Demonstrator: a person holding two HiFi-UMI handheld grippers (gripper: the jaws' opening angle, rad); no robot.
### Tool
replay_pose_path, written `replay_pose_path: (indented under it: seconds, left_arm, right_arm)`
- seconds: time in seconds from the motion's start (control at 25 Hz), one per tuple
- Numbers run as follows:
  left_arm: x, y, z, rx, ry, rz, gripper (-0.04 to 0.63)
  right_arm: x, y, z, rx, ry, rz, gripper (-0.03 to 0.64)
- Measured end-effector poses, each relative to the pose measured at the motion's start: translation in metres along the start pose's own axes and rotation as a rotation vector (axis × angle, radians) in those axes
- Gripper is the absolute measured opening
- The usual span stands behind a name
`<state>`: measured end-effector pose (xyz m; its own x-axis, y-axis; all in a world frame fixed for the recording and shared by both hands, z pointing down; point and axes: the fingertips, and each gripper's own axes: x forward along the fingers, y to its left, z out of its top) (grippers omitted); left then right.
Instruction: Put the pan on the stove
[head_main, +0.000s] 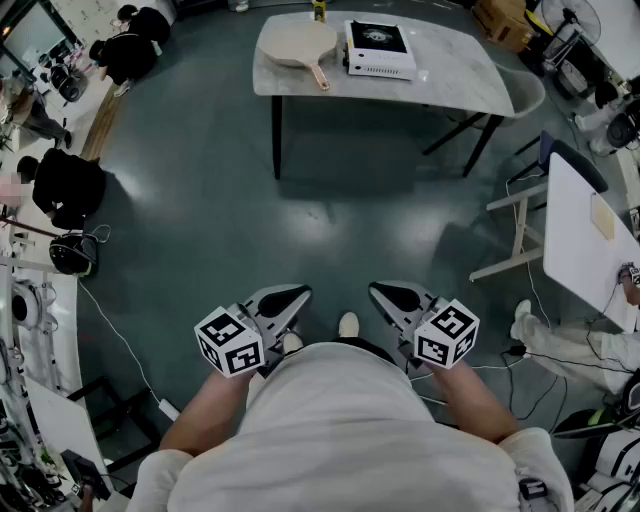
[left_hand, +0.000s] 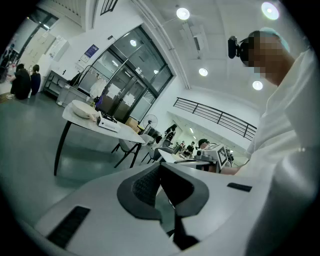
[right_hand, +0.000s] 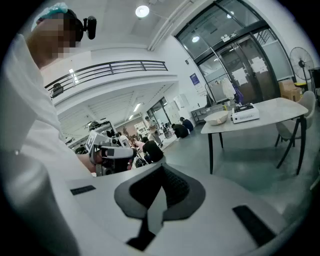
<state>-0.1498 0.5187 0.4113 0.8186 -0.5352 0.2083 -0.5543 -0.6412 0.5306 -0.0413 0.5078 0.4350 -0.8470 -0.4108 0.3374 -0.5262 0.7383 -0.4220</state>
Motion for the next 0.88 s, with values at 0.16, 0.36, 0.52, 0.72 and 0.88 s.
replay_pose_path:
  seconds: [0.16, 0.36, 0.52, 0.72, 0.88]
  left_arm:
    - [0.042, 0.000, 0.006, 0.010, 0.011, 0.029, 0.018]
    - [0.084, 0.001, 0.018, 0.000, -0.008, 0.060, 0.018]
    - [0.107, 0.012, 0.028, -0.020, -0.016, 0.063, 0.018]
    - [0.130, 0.051, 0.055, -0.027, -0.055, 0.061, 0.020]
    - [0.157, 0.094, 0.086, -0.052, -0.075, 0.020, 0.020]
  right_arm:
    - [-0.025, -0.033, 0.000, 0.003, 0.002, 0.000, 0.005]
    - [-0.043, -0.071, 0.006, 0.008, -0.006, 0.005, 0.005]
    - [-0.042, -0.099, 0.010, 0.034, -0.013, -0.009, 0.005]
    - [-0.029, -0.135, 0.021, 0.047, -0.018, -0.042, 0.009]
    - [-0.013, -0.172, 0.044, 0.069, -0.008, -0.097, 0.055]
